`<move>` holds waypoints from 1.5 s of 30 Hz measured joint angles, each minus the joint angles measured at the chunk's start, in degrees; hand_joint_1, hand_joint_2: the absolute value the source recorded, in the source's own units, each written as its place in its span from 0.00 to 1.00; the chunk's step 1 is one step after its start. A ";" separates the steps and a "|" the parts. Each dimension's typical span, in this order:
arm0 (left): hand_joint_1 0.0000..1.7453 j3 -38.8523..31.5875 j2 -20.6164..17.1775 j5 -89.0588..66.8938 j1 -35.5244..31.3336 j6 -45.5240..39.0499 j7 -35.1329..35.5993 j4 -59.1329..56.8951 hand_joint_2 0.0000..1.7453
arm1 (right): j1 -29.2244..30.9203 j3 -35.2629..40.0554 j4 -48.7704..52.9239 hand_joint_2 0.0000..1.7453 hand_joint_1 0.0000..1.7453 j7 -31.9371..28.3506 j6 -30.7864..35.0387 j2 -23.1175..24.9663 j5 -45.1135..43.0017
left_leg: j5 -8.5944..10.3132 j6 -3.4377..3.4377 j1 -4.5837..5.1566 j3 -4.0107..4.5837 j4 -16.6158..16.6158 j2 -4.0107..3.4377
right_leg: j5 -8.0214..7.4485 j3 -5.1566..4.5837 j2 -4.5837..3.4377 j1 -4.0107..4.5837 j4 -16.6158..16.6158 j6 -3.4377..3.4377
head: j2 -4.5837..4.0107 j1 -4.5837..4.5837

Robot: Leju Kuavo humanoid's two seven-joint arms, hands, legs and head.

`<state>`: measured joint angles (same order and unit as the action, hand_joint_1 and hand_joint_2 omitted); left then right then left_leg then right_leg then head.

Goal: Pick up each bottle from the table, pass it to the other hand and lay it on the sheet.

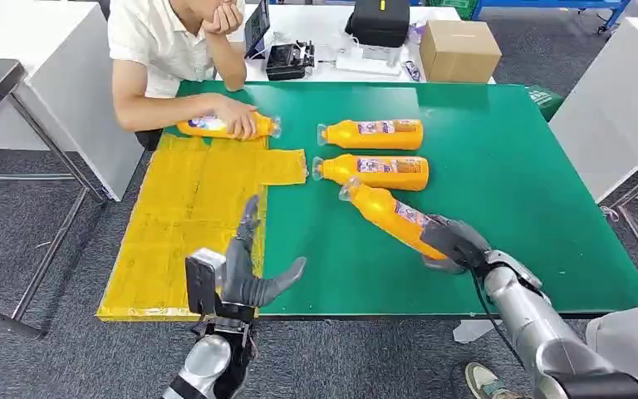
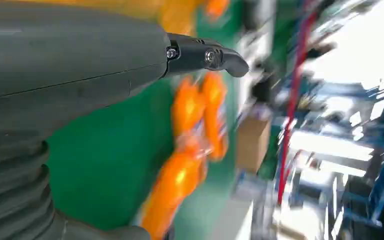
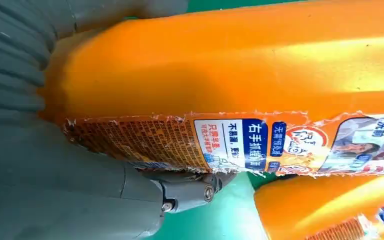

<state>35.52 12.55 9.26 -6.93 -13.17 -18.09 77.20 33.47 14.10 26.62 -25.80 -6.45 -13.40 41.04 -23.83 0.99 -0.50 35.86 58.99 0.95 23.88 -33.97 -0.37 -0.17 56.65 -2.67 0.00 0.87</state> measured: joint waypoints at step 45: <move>0.00 7.13 -2.25 22.30 -3.64 5.30 6.03 -2.95 1.00 | -16.90 17.92 30.53 1.00 1.00 -11.44 -0.54 16.83 -24.78 | 0.09 -0.13 -0.11 1.03 0.00 -0.34 | -0.11 -0.64 -0.26 0.07 0.11 0.10 | 0.00 -0.02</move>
<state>42.64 10.29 31.56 -10.57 -7.87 -12.07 74.25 16.57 32.02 57.16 -37.24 -6.99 3.43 16.26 -23.74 0.86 -0.61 36.89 59.00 0.61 23.77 -34.60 -0.63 -0.10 56.76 -2.57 0.00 0.85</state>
